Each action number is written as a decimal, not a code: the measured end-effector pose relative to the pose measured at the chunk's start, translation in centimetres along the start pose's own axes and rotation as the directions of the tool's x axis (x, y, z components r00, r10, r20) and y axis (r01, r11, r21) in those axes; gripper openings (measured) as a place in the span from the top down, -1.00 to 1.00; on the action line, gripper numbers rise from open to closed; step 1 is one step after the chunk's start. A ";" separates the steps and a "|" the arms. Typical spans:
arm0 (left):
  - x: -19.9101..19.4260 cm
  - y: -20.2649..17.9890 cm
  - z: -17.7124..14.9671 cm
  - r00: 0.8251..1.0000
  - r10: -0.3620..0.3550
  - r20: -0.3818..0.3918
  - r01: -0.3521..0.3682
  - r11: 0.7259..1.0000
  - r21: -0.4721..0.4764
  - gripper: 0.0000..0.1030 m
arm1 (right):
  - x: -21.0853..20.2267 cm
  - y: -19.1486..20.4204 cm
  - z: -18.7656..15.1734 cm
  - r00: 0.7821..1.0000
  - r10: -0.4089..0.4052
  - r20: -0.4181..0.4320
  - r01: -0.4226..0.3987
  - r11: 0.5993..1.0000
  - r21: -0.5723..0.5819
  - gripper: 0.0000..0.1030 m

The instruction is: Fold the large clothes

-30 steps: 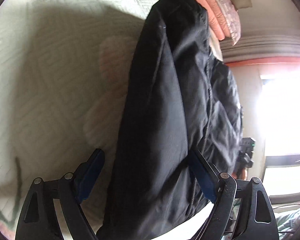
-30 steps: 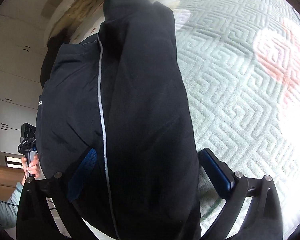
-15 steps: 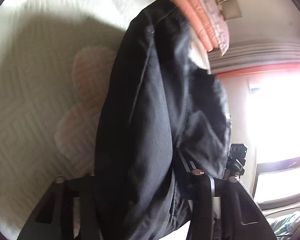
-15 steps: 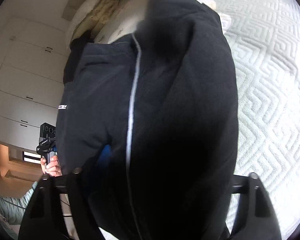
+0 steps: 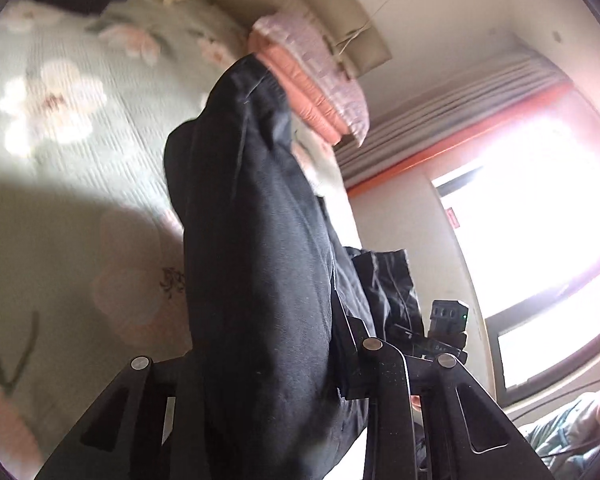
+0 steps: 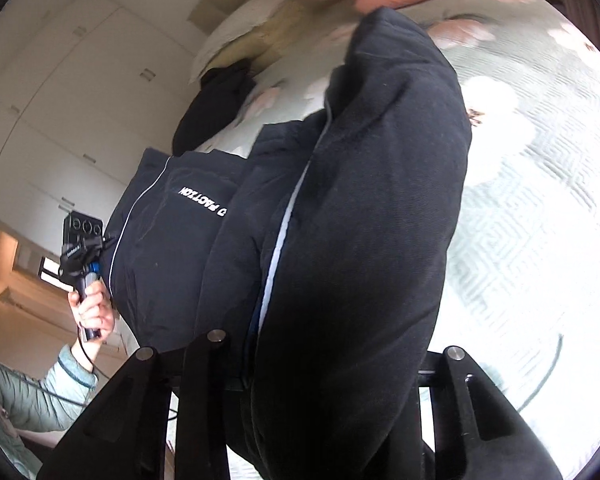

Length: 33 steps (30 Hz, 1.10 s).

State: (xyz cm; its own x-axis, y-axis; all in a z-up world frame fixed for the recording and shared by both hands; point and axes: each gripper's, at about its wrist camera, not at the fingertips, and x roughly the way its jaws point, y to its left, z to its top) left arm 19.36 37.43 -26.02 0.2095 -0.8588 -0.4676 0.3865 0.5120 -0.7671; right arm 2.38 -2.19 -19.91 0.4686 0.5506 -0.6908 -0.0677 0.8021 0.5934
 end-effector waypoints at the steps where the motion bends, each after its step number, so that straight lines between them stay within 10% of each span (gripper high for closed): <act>1: -1.9 -0.1 -0.2 1.000 0.000 0.013 0.000 1.000 0.006 0.37 | 0.2 1.6 -0.4 1.000 0.004 0.001 -0.004 1.000 -0.005 0.25; 14: -20.1 7.6 -4.6 1.000 -0.004 0.007 0.004 1.000 -0.031 0.37 | 9.9 19.9 -8.1 1.000 -0.025 0.000 0.025 1.000 0.017 0.25; 24: -22.7 25.4 -14.9 0.996 0.040 -0.074 -0.063 0.940 -0.337 0.16 | 17.7 16.6 -14.6 0.985 -0.159 -0.071 0.171 0.964 0.205 0.09; 28: -24.1 27.6 -16.3 0.996 0.036 -0.081 -0.067 0.901 -0.429 -0.01 | 17.4 15.7 -14.1 0.975 -0.192 -0.111 0.214 0.946 0.245 -0.13; 33: -29.8 26.8 -15.7 0.972 0.224 -0.072 -0.233 0.873 -0.428 -0.13 | 15.2 16.3 -13.1 0.957 -0.243 -0.161 0.277 0.930 0.241 -0.15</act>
State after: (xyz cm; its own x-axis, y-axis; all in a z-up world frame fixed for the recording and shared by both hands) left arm 9.35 77.07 -39.52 0.2251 -0.7188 -0.6578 -0.0959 0.6555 -0.7491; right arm -3.10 22.29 -26.14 0.3233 0.3689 -0.8714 0.2787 0.8429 0.4602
